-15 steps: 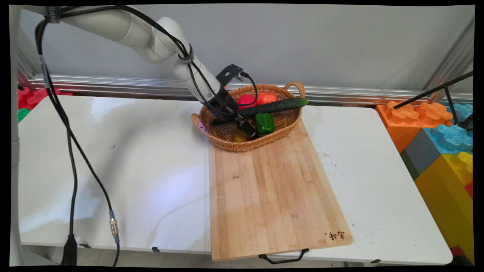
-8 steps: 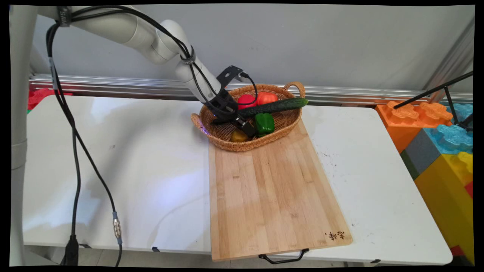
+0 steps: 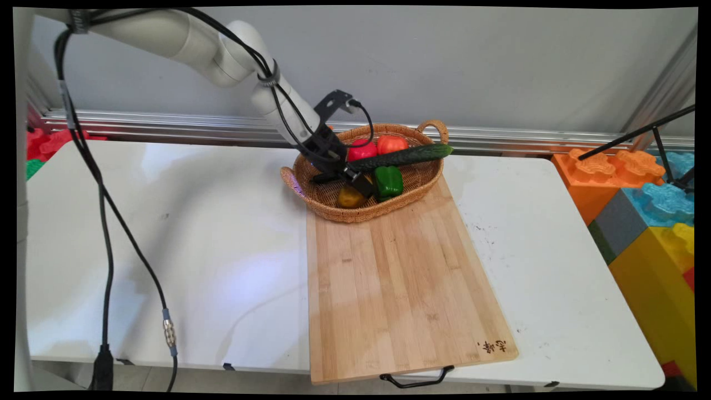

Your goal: Place the picked object on the cutting board

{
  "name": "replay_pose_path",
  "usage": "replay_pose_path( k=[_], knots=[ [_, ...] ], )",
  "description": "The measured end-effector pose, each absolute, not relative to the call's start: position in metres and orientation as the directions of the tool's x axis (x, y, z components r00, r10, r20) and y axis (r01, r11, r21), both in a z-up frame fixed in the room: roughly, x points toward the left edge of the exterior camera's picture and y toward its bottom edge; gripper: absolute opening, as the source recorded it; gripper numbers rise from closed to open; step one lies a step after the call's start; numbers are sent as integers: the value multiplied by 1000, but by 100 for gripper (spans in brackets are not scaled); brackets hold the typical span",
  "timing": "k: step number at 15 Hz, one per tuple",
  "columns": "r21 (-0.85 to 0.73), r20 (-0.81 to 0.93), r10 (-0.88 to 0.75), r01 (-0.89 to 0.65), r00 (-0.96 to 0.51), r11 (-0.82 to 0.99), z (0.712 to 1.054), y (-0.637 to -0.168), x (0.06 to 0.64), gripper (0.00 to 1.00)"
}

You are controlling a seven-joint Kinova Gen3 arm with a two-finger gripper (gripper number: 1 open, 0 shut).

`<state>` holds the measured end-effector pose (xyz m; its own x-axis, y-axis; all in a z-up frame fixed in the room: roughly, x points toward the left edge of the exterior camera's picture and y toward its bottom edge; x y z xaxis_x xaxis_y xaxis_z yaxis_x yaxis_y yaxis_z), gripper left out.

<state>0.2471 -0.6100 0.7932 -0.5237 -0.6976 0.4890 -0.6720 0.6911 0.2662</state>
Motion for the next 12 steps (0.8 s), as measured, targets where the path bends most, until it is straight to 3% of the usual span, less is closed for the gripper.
replay_pose_path(
  k=[12],
  knots=[
    [221,664,-528,-536,-528,814,904,-556,211,0]
  ],
)
